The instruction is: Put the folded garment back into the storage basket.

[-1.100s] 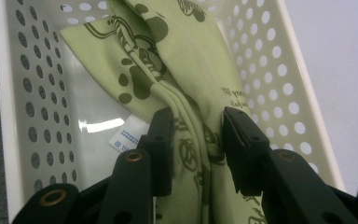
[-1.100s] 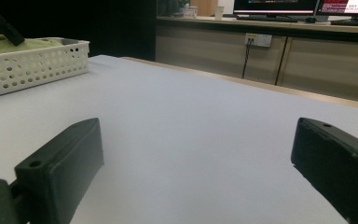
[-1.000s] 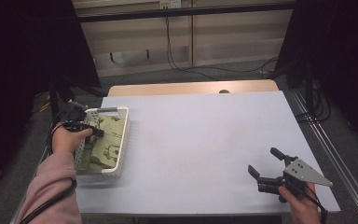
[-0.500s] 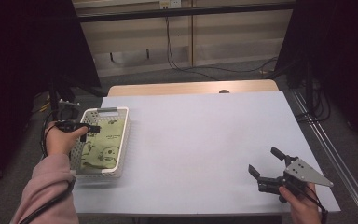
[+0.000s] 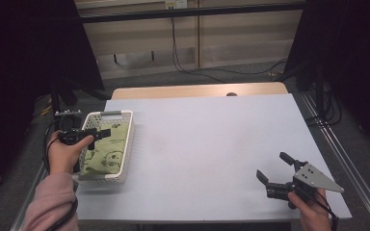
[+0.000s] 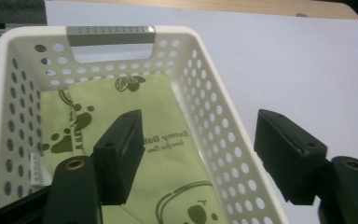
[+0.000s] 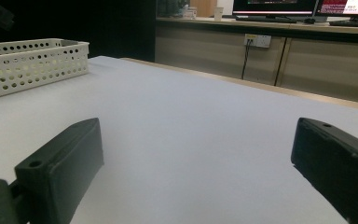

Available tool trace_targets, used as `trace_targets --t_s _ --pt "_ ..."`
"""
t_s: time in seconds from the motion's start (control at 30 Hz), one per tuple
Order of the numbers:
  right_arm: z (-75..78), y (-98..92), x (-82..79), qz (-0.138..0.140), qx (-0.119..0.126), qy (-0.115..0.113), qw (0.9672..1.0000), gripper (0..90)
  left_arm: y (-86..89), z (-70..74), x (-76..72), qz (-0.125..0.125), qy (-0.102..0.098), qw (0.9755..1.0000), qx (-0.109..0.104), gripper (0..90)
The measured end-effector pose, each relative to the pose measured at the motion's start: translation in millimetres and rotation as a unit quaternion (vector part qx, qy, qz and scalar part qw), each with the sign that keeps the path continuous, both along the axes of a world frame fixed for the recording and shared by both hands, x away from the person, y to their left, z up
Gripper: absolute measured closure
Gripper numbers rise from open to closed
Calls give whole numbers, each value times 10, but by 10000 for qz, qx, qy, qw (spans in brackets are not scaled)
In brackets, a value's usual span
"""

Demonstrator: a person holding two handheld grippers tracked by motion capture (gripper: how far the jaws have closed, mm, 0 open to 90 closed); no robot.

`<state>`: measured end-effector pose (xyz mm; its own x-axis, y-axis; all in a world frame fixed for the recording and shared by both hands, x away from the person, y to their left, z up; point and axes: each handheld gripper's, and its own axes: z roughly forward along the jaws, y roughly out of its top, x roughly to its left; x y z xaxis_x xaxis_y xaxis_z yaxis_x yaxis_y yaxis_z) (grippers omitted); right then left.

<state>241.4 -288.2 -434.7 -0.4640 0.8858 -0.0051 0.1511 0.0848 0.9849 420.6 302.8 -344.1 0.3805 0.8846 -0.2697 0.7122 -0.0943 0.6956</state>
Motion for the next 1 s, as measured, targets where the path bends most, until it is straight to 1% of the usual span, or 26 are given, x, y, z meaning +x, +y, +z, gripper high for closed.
trace_targets --t_s 0.03,0.1,0.17,0.2,0.23,0.3,0.33,0.4,0.43,0.47,0.5,0.53,0.57,0.6,0.63,0.67,0.7,0.73,0.77,0.8,0.83,0.87,0.9,0.93,0.97,1.0 --pt "0 1 0 0 0 4 10000 18 -13 -5 -20 -17 -7 10000 -51 318" --pt "1 1 -1 -3 6 4 10000 18 -35 -18 -50 -74 -75 9999 -80 313" --pt "2 2 -2 -4 12 4 10000 18 -65 -20 -80 -123 -153 9998 -61 304" --pt "1 0 0 0 -1 1 10000 18 -84 -23 -98 -137 -194 9997 -108 296" --pt "0 0 1 -1 -1 2 10000 18 -95 -22 -110 -188 -209 9996 -99 288" --pt "2 2 -2 -2 10 8 10000 18 -124 -36 -132 -246 -335 9991 -112 272" --pt "1 0 -1 2 -4 4 10000 18 -144 -42 -154 -249 -290 9991 -199 265" --pt "1 2 -2 -2 7 9 10000 18 -165 -60 -174 -323 -313 9988 -193 257" --pt "3 0 -4 -12 -20 13 10000 18 -177 -76 -182 -360 -363 9984 -250 254" --pt "2 1 -2 2 6 7 10000 18 -188 -87 -194 -368 -368 9982 -290 249" --pt "1 1 -1 -2 4 7 10000 18 -191 -98 -195 -397 -437 9979 -271 244" --pt "1 0 -1 1 -2 3 10000 18 -208 -105 -215 -406 -415 9977 -349 239" --pt "1 1 -2 -2 8 11 10000 18 -214 -113 -219 -443 -514 9971 -347 237" --pt "3 1 -5 -20 -7 21 10000 18 -232 -117 -236 -462 -508 9967 -425 234" --pt "1 0 -2 -1 -3 8 10000 18 -239 -122 -239 -487 -617 9961 -397 231" --pt "1 0 -1 2 -5 3 10000 18 -254 -125 -255 -508 -587 9960 -431 227" --pt "1 1 -1 0 -4 6 10000 18 -268 -126 -264 -519 -622 9958 -438 226" --pt "2 0 -3 -13 -24 16 10000 18 -285 -131 -276 -527 -630 9954 -489 226" --pt "2 0 -3 -6 -24 16 10000 18 -298 -132 -287 -553 -610 9953 -503 224" --pt "3 0 -4 -8 -25 13 10000 18 -307 -138 -290 -575 -691 9947 -497 221" --pt "3 1 -5 -15 -21 20 10000 18 -322 -142 -306 -598 -654 9946 -543 219" --pt "3 0 -4 -10 -22 16 10000 18 -332 -147 -315 -632 -685 9943 -523 215" --pt "3 0 -4 -12 -18 17 10000 18 -338 -155 -319 -685 -718 9940 -454 211" --pt "2 2 -2 -1 7 10 10000 18 -355 -164 -333 -698 -690 9939 -508 208" --pt "2 2 -2 -1 2 11 10000 18 -361 -173 -337 -727 -699 9937 -492 205" --pt "1 -1 0 7 -18 3 10000 18 -368 -185 -338 -755 -773 9929 -489 200"
